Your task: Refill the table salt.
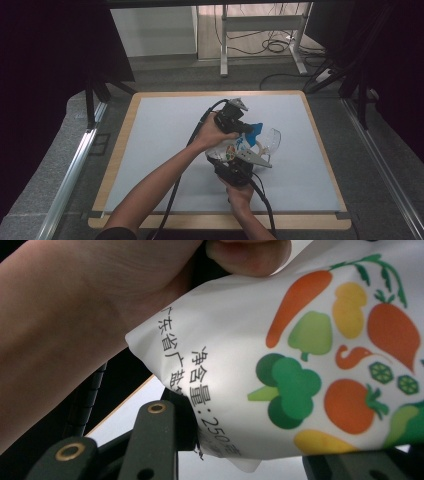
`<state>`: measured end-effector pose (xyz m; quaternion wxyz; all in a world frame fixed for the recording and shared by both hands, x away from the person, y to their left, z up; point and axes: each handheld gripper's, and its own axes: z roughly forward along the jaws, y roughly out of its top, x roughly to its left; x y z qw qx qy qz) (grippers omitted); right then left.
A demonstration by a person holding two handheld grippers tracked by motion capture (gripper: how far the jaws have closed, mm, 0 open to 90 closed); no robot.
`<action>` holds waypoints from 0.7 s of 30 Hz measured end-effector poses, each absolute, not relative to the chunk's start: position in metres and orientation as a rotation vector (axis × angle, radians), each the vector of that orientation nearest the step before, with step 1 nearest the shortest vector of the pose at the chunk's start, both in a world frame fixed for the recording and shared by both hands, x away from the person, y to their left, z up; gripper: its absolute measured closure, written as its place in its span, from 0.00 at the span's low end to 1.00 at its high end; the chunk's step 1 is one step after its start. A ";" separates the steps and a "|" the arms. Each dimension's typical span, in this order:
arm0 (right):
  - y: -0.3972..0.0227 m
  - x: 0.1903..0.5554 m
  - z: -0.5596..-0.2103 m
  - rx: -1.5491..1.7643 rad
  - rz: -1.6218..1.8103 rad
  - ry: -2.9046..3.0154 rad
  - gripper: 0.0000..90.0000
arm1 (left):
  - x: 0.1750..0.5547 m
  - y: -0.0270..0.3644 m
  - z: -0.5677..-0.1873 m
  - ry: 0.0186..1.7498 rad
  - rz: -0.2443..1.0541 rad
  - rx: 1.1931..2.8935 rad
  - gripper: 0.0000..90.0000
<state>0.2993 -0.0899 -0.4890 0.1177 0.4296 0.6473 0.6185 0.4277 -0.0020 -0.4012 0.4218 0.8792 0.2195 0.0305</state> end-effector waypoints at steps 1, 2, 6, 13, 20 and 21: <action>-0.090 0.299 -0.489 1.254 1.810 1.894 0.70 | 0.428 -0.002 -0.401 0.550 0.075 2.199 1.00; -0.090 0.299 -0.489 1.250 1.811 1.897 0.70 | 0.428 -0.001 -0.401 0.551 0.075 2.198 1.00; -0.090 0.299 -0.491 1.244 1.806 1.897 0.70 | 0.428 -0.001 -0.402 0.551 0.067 2.198 1.00; -0.091 0.297 -0.488 1.253 1.802 1.890 0.70 | 0.428 -0.003 -0.401 0.543 0.054 2.199 1.00; -0.091 0.297 -0.486 1.271 1.809 1.878 0.70 | 0.428 -0.005 -0.398 0.535 0.059 2.205 1.00; -0.091 0.297 -0.485 1.272 1.811 1.877 0.70 | 0.429 -0.005 -0.398 0.533 0.062 2.207 1.00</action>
